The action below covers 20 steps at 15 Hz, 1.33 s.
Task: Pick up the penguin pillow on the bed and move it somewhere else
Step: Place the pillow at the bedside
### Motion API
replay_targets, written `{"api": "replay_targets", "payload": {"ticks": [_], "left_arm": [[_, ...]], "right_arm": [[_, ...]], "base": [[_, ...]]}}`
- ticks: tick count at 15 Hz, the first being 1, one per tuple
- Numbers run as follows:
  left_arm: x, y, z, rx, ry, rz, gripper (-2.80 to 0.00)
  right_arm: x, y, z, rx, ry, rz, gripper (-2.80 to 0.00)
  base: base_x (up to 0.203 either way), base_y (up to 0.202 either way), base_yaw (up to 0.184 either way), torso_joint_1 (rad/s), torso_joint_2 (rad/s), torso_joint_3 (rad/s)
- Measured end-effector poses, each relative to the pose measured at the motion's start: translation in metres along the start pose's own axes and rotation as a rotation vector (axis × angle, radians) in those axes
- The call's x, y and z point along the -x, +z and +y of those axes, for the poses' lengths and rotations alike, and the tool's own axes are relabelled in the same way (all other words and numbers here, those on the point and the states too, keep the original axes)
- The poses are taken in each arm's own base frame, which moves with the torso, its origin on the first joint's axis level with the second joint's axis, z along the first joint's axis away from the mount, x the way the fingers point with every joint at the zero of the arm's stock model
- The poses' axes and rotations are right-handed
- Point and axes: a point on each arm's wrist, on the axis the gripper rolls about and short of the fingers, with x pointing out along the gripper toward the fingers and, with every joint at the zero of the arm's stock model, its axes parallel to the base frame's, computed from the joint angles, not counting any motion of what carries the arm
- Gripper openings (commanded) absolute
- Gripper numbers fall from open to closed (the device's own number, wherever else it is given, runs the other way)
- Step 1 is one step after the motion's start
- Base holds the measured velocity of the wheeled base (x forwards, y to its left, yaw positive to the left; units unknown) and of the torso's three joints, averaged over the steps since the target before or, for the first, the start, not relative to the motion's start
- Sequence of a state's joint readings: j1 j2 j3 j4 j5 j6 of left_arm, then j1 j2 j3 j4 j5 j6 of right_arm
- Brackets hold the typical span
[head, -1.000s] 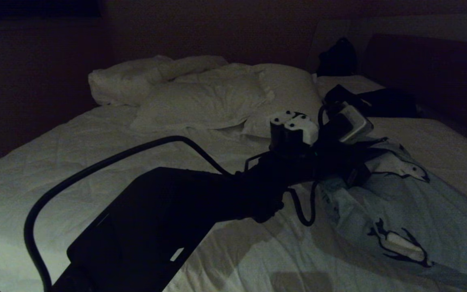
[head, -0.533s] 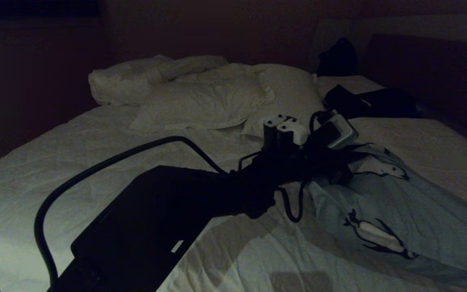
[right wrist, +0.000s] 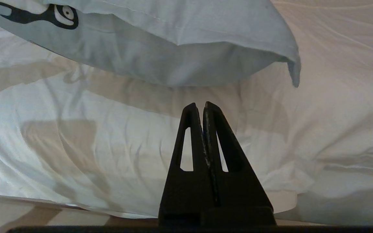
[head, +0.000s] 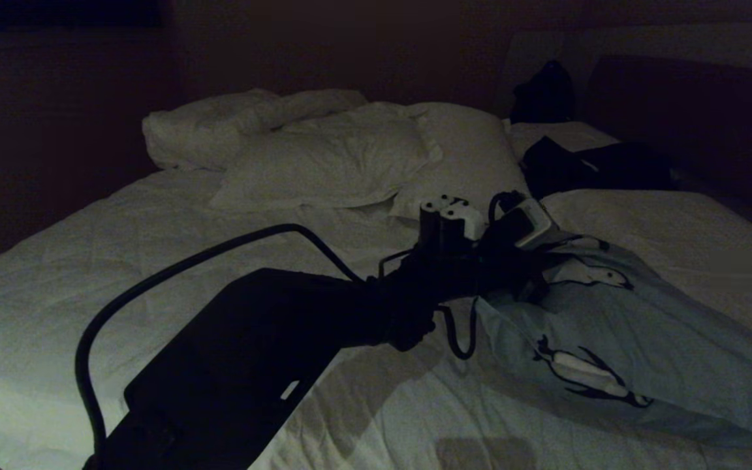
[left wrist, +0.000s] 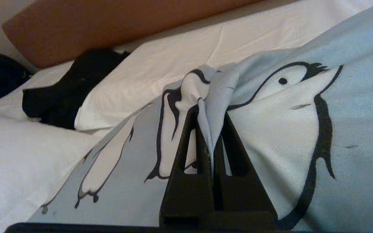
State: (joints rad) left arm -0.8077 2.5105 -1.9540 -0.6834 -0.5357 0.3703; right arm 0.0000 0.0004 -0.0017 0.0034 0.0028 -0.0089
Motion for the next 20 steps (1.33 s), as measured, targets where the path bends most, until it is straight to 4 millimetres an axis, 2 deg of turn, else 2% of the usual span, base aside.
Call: {"api": "replay_targets", "payload": {"ticks": [9, 20], "left_arm": [[0.0051, -0.0099, 0.0069, 0.018, 0.088, 0.106, -2.8], [0.0054, -0.0085, 0.0088, -0.038, 0.106, 0.081, -2.8]], "right_arm": [[0.0, 0.0, 0.0, 0.0, 0.0, 0.0, -2.8], [0.0, 0.0, 0.0, 0.0, 0.0, 0.0, -2.8]], "base": [[0.0, 0.0, 0.0, 0.0, 0.0, 0.0], [0.0, 0.0, 0.0, 0.0, 0.0, 0.0]]}}
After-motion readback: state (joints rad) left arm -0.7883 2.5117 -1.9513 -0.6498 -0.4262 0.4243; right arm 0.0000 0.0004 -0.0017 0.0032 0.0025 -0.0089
